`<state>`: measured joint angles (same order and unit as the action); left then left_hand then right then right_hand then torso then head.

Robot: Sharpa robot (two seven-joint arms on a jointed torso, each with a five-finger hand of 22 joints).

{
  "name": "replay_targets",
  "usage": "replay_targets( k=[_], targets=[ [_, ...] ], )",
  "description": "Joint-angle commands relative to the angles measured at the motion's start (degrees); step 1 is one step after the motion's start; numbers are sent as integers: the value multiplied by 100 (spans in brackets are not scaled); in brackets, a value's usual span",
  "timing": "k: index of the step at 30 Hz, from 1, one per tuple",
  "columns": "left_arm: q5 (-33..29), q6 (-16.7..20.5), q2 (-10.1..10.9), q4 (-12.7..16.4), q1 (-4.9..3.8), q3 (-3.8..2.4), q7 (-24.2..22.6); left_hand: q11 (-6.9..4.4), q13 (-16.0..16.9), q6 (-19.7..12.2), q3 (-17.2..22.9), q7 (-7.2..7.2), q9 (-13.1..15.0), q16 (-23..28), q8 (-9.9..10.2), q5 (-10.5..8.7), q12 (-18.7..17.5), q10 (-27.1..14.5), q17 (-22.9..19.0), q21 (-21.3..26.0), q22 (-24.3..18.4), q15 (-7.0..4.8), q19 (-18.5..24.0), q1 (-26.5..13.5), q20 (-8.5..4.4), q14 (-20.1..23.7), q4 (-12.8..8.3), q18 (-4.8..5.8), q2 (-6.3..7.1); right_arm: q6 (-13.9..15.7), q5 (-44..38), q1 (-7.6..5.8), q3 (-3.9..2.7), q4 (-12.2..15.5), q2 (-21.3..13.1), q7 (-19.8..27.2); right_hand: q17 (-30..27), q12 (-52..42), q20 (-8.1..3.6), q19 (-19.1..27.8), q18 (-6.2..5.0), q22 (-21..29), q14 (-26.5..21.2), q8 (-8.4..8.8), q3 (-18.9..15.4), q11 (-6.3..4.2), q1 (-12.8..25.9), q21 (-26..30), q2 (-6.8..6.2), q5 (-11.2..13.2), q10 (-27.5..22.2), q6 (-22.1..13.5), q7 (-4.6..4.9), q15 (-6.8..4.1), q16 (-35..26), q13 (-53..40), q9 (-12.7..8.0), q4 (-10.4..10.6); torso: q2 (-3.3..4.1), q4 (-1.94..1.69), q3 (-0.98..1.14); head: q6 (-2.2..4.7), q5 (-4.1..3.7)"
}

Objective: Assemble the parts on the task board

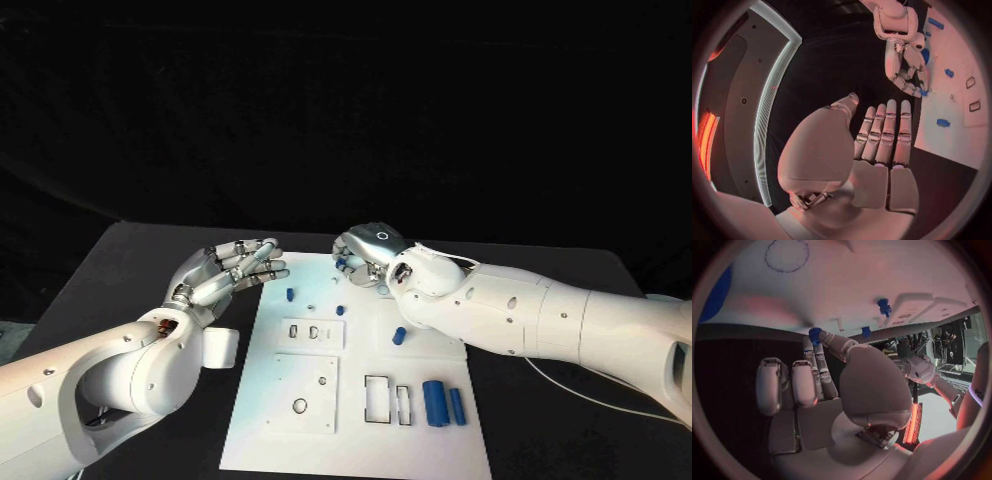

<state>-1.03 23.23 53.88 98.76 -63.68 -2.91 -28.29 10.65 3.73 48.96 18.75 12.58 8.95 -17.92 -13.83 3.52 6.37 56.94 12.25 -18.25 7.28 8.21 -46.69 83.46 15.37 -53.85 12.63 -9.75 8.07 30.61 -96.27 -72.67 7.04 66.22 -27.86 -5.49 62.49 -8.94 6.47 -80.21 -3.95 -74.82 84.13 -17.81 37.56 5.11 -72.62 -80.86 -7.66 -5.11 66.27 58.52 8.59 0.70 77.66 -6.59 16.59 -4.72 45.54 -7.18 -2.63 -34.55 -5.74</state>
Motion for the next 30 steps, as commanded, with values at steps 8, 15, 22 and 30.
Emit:
replay_targets(
  k=[8,15,22,30],
  targets=[
    [-10,-79,17,31,-10,-6,-41,4,2,31,21,108,-8,39,4,-30,-38,24,5,-40,-9,8,-39,-23,-17,-33,5,-79,-18,33,-8,34,14,-43,-9,64,-338,158,37,277,-29,341,-6,183,13,66,182,244,-156,117,-190,-376,136,47,-158,77,-47,94,7,22,-1,-9,32],
    [-10,-76,32,18,-11,-6,-38,4,2,31,24,109,-9,41,5,-31,-41,26,7,-40,-11,8,-40,-24,-17,-33,4,-79,-16,307,54,25,10,269,-248,78,-887,370,133,748,-179,998,-181,576,-235,170,297,736,-438,82,-721,-1012,176,117,-482,204,-180,137,3,27,6,22,26],
    [-11,-79,57,7,-11,-6,-33,5,1,30,25,111,-9,43,7,-31,-45,26,8,-39,-12,8,-40,-27,-17,-34,5,-79,-13,327,360,-52,-37,952,-911,29,-638,192,137,525,-120,721,-73,543,-311,151,283,573,-420,-5,-504,-870,172,107,-319,176,-144,203,-26,75,10,62,12],
    [-12,-88,88,7,-10,-5,-31,5,1,30,25,111,-9,43,7,-31,-45,26,8,-39,-12,8,-40,-27,-17,-34,5,-79,-13,-309,1125,-207,-98,1588,-1798,69,-208,-209,89,172,-14,218,59,585,-433,56,399,242,-511,-498,380,-856,194,42,-22,-26,-134,381,-60,163,30,75,-11]
  ],
)
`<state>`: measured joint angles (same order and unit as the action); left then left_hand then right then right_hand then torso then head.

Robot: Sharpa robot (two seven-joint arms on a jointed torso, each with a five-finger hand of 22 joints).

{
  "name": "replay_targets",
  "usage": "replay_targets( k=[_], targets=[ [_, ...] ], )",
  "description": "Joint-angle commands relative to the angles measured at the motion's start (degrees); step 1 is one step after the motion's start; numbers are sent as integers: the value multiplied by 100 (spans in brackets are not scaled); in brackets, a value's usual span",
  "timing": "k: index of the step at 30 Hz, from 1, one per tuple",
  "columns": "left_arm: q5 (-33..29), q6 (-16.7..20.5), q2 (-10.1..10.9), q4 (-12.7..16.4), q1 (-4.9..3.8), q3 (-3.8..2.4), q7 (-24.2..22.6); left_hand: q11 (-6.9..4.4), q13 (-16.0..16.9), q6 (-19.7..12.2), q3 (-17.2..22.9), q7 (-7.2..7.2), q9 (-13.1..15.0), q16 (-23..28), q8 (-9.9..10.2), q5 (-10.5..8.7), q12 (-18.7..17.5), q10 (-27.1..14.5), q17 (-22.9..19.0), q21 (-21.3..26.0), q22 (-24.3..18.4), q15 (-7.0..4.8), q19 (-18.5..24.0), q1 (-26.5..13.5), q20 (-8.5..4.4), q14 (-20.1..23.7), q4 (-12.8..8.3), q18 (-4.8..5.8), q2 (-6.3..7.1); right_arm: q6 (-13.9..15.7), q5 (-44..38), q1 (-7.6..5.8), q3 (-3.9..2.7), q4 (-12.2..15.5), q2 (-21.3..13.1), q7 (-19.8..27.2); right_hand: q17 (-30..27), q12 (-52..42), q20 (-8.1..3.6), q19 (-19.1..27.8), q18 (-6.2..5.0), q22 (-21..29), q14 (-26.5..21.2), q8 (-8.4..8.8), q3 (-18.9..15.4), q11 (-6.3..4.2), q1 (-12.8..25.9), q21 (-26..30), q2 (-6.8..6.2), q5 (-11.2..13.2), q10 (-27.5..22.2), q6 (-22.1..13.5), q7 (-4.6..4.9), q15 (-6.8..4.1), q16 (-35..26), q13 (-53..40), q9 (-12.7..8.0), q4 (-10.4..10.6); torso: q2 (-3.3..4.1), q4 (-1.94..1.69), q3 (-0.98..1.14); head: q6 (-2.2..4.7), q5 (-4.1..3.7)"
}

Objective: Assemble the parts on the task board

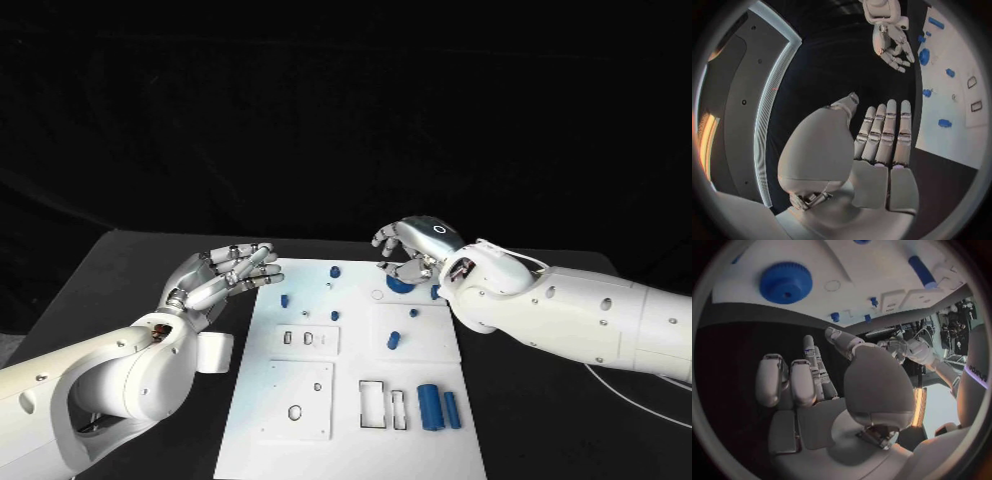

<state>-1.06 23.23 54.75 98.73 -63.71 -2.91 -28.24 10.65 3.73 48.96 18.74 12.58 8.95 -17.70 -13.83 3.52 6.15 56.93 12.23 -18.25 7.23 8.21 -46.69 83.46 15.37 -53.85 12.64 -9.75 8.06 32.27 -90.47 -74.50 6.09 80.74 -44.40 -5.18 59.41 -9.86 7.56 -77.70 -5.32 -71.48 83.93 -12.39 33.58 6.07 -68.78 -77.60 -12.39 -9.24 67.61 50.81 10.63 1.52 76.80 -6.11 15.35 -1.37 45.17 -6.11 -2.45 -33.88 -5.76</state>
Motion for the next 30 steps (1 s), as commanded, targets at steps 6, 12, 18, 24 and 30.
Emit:
replay_targets(
  k=[6,12,18,24,30],
  targets=[
    [-9,-99,7,12,-7,-4,-32,5,2,30,26,111,-10,21,7,-31,-23,26,10,-39,-7,8,-41,-27,-17,-34,4,-79,-13,-1260,1244,-74,-15,153,-490,-17,370,-1180,-228,-246,177,-365,145,-231,-590,-291,12,-242,-158,-449,992,-297,-232,-284,256,-992,168,178,-38,100,35,5,-20],
    [-9,-112,-4,11,-6,-4,-26,8,1,25,28,115,-12,25,12,-32,-31,24,13,-39,-9,9,-42,-35,-18,-34,6,-79,-5,-1517,1523,-73,-12,-25,-502,-31,1403,-5806,-165,-387,226,-616,302,-967,-1230,-209,-94,-372,-20,-619,824,-905,-171,-154,778,-5762,582,494,-38,91,49,-5,-44],
    [-9,-116,-7,6,-6,-4,-21,8,1,25,28,115,-12,25,12,-32,-31,24,13,-39,-9,9,-42,-35,-18,-34,6,-79,-5,-1565,1598,-9,6,-227,-365,-9,1721,-6747,-127,-457,244,-733,358,-1294,-1345,-159,-169,-430,40,-624,1250,-1151,-114,-132,917,-6817,698,649,-26,77,41,-13,-37],
    [-9,-116,-14,-3,-6,-4,-17,8,1,26,31,114,-12,27,12,-32,-34,26,15,-38,-11,10,-42,-38,-18,-35,6,-79,-4,-1561,1612,72,18,-447,-183,14,2081,-7254,-102,-516,264,-824,423,-1432,-1362,-133,-218,-485,76,-667,1589,-1227,-91,-103,1047,-7411,724,698,-12,54,52,-14,-50],
    [-9,-115,-21,-14,-6,-4,-12,8,1,26,31,114,-12,27,12,-32,-34,26,15,-38,-11,10,-42,-38,-18,-35,6,-79,-4,-1504,1609,113,24,-576,-76,41,2164,-7324,-95,-544,273,-865,437,-1476,-1345,-129,-245,-513,96,-707,1633,-1227,-89,-98,1077,-7494,730,703,-11,51,55,-38,-33]
  ],
)
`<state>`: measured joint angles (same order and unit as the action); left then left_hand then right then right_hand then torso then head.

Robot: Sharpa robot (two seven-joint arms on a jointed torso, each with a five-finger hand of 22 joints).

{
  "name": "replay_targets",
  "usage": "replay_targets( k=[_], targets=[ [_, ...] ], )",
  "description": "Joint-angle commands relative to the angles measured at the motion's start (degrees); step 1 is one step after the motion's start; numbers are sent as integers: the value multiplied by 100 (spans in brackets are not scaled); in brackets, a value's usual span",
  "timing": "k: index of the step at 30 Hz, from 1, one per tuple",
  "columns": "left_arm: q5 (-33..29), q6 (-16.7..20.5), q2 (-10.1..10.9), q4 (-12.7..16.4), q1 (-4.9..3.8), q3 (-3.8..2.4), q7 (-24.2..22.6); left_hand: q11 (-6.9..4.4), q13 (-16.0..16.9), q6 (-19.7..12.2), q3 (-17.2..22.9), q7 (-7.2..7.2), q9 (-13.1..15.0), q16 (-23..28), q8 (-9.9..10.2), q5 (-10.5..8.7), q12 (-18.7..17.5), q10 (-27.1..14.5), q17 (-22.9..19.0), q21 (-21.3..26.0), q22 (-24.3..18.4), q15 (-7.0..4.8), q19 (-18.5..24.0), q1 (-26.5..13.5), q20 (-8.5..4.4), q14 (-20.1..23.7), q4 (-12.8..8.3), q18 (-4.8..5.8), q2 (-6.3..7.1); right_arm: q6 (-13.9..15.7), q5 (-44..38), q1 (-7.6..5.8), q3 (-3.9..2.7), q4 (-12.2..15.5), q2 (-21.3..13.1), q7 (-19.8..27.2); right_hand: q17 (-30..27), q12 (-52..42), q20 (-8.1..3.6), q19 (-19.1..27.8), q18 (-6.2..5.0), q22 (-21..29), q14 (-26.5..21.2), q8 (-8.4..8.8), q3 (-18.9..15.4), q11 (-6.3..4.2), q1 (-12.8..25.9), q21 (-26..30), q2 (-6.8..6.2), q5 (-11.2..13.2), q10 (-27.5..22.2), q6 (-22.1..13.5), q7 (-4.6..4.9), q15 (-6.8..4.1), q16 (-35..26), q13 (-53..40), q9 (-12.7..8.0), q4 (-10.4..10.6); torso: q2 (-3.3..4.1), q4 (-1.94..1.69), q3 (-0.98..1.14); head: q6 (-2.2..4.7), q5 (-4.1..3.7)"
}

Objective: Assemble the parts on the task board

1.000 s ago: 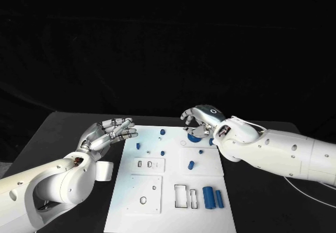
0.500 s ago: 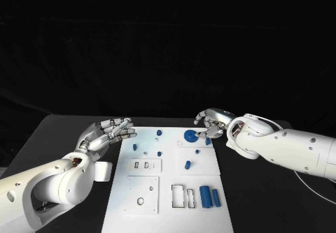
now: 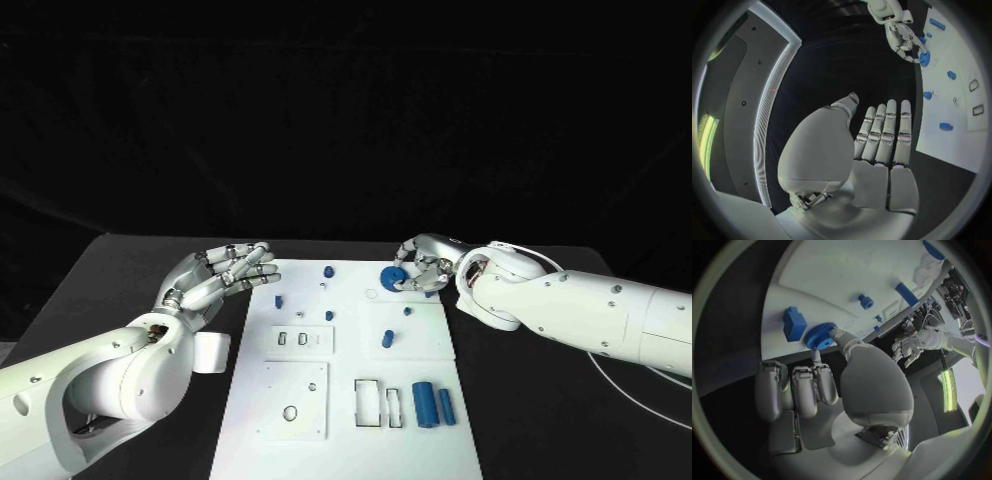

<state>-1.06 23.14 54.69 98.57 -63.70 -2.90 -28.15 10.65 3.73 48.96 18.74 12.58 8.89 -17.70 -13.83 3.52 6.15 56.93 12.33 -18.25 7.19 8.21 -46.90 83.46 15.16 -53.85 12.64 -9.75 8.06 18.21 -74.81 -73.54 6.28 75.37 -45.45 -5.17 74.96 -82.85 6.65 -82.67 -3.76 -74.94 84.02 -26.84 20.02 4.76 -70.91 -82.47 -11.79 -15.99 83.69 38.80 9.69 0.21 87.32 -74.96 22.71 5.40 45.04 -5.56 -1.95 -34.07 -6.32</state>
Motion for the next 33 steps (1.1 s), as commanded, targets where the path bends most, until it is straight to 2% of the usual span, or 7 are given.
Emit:
replay_targets(
  k=[1,7,14,20,21,23,33],
  targets=[
    [-9,-105,-16,0,-6,-5,-21,8,1,26,31,114,-6,27,12,-32,-34,26,5,-38,-7,10,-22,-38,3,-35,6,-78,-4,-95,41,19,5,-46,37,40,609,-25,-5,-47,117,-519,429,-32,12,2,-32,-26,36,-32,26,-26,4,33,25,-610,-6,27,-1,0,6,-25,31],
    [-9,-105,-19,-5,-6,-5,-10,8,1,26,31,114,-6,27,12,-32,-34,26,5,-38,-7,10,-22,-38,3,-35,6,-78,-4,-68,32,27,6,-89,79,41,647,-50,-2,-65,124,-546,435,-51,23,3,-35,-45,52,-44,41,-22,6,36,38,-640,-4,35,-1,11,2,-34,38],
    [-9,-103,-20,-11,-6,-5,4,8,1,26,31,114,-6,27,12,-32,-34,26,5,-38,-7,10,-22,-38,3,-35,6,-78,-4,-76,23,29,6,-95,89,50,721,-171,4,-94,134,-593,446,-137,107,3,-46,-74,141,-70,133,61,2,40,67,-791,-4,73,-5,-1,-1,-49,34],
    [-9,-109,-15,-13,-6,-5,15,8,1,25,35,114,-7,32,15,-32,-42,27,9,-37,-10,11,-22,-45,2,-35,8,-78,1,-47,-138,29,6,-65,88,82,789,-296,-27,-137,148,-670,456,-286,411,-70,-205,-120,253,304,239,490,-88,-13,92,-952,7,-13,-3,7,0,-54,42],
    [-9,-110,-15,-12,-6,-5,17,8,1,25,35,114,-7,32,15,-32,-42,27,9,-37,-10,11,-22,-45,2,-35,8,-78,1,-20,-189,29,6,-57,87,86,802,-316,-57,-153,154,-696,457,-296,550,-106,-258,-136,289,436,258,604,-127,-45,96,-978,7,-61,-4,8,-1,-55,43],
    [-9,-113,-14,-12,-6,-5,21,8,1,25,35,114,-7,32,15,-32,-42,27,9,-37,-10,11,-22,-45,2,-35,8,-78,1,79,-364,31,6,-36,85,93,820,-339,-90,-176,162,-733,461,-313,710,-150,-300,-160,322,479,283,753,-176,-82,101,-1012,16,-119,-4,8,0,-55,43],
    [-9,-114,-9,-15,-6,-5,35,9,1,24,37,115,-8,36,17,-32,-47,27,11,-36,-12,11,-22,-49,3,-33,8,-77,6,609,-858,43,6,98,77,150,874,-387,-160,-228,183,-816,471,-304,1041,-231,-303,-214,374,586,337,1019,-266,-154,115,-1082,39,-233,-6,1,1,-52,52]
  ],
)
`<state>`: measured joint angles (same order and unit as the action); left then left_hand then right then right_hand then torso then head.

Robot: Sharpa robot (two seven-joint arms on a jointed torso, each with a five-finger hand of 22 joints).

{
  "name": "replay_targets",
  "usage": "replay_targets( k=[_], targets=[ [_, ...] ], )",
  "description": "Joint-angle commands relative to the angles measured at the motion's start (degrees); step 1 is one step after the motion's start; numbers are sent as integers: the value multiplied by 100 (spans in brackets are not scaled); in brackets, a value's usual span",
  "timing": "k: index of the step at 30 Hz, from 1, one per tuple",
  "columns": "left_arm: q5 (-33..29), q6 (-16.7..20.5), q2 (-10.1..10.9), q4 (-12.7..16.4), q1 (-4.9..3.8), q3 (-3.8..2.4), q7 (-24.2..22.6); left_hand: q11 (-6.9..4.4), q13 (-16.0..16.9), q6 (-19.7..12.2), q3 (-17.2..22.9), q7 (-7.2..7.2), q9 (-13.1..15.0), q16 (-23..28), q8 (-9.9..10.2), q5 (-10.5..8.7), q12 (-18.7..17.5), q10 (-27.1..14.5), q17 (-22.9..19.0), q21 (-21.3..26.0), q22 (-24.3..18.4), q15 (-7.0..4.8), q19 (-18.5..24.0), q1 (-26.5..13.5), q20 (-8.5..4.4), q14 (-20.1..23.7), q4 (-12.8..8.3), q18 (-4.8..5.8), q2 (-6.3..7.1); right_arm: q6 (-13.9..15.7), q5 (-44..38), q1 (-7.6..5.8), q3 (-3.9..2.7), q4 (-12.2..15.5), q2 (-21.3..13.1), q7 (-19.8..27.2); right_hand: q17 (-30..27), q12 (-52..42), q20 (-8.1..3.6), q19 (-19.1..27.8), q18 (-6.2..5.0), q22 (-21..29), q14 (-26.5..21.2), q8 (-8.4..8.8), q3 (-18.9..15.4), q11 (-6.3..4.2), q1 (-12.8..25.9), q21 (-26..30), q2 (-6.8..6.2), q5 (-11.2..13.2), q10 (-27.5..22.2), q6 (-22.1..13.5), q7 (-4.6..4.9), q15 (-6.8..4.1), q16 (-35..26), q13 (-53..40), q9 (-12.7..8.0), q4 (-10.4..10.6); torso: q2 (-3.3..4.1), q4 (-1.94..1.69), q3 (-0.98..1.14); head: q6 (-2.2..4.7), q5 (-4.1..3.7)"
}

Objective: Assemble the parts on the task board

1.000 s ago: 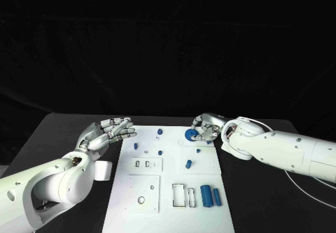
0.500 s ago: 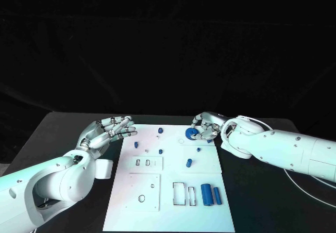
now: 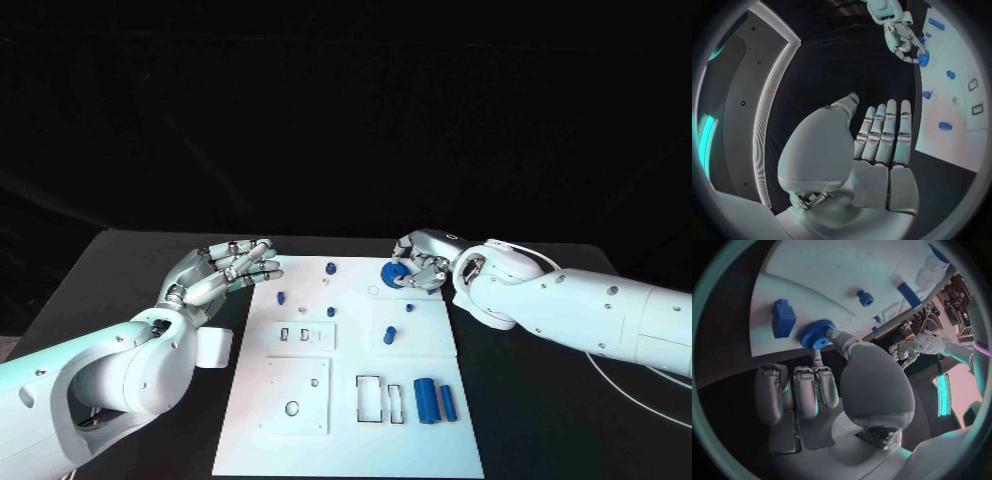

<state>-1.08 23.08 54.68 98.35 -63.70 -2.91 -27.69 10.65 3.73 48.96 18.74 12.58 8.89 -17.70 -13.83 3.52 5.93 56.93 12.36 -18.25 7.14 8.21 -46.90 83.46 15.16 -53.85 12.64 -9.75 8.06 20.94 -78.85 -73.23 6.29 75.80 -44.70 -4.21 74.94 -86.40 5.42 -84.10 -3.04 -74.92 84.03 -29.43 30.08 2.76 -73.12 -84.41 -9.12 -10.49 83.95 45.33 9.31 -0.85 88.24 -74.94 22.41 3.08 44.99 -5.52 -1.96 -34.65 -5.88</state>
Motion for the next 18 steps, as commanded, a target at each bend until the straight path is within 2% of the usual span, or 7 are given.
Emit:
replay_targets(
  k=[1,6,7,10,14,18],
  targets=[
    [-7,-109,-8,6,-6,-4,-10,9,1,24,37,115,-9,36,17,-33,-25,27,7,-36,-7,11,-22,-49,2,-33,8,-78,6,397,-498,14,5,83,2,56,886,-36,-42,-94,114,-832,472,-40,49,-35,-67,-28,101,44,315,379,-231,-52,24,-1089,70,-4,-1,-3,1,6,9],
    [-7,-115,-10,1,-6,-4,-6,9,0,23,38,115,-9,38,18,-33,-27,26,8,-36,-8,12,-21,-50,2,-32,7,-77,7,654,-707,13,3,309,-3,-8,902,-39,-55,-111,121,-857,476,-14,78,-46,5,-46,46,56,321,414,-241,-63,29,-1095,71,-9,-4,1,-2,24,28],
    [-7,-116,-11,0,-6,-4,-5,10,0,23,39,115,-10,40,18,-33,-29,25,8,-35,-9,13,-21,-51,3,-30,7,-77,9,701,-756,7,3,378,-2,-41,895,-28,-59,-107,120,-853,474,10,67,-49,105,-40,0,162,314,430,-246,-64,27,-1084,70,28,-4,1,-3,24,28],
    [-7,-118,-12,0,-6,-4,-2,11,0,21,39,116,-10,43,20,-33,-32,24,8,-34,-10,13,-20,-55,3,-27,9,-77,9,815,-906,-13,0,545,28,-142,898,-25,-62,-111,121,-860,475,23,70,-50,138,-45,-16,211,313,437,-249,-67,27,-1081,70,37,-7,-2,-6,31,32],
    [-7,-121,-17,1,-6,-4,-1,11,0,21,39,116,-10,43,20,-33,-32,24,8,-34,-10,13,-20,-55,3,-27,9,-77,9,965,-1147,-37,-3,698,187,-313,903,-20,-65,-126,127,-881,476,33,80,-53,162,-60,-23,221,309,449,-251,-70,29,-1075,71,45,-2,-3,-7,38,42],
    [-7,-124,-28,5,-6,-4,1,11,0,21,39,116,-10,43,20,-33,-32,24,8,-34,-10,13,-20,-55,3,-27,9,-77,9,1046,-1329,-48,-4,705,419,-473,904,-8,-68,-129,128,-886,476,45,95,-56,186,-62,-24,211,300,460,-254,-73,29,-1062,71,55,4,-27,-9,32,47]
  ],
)
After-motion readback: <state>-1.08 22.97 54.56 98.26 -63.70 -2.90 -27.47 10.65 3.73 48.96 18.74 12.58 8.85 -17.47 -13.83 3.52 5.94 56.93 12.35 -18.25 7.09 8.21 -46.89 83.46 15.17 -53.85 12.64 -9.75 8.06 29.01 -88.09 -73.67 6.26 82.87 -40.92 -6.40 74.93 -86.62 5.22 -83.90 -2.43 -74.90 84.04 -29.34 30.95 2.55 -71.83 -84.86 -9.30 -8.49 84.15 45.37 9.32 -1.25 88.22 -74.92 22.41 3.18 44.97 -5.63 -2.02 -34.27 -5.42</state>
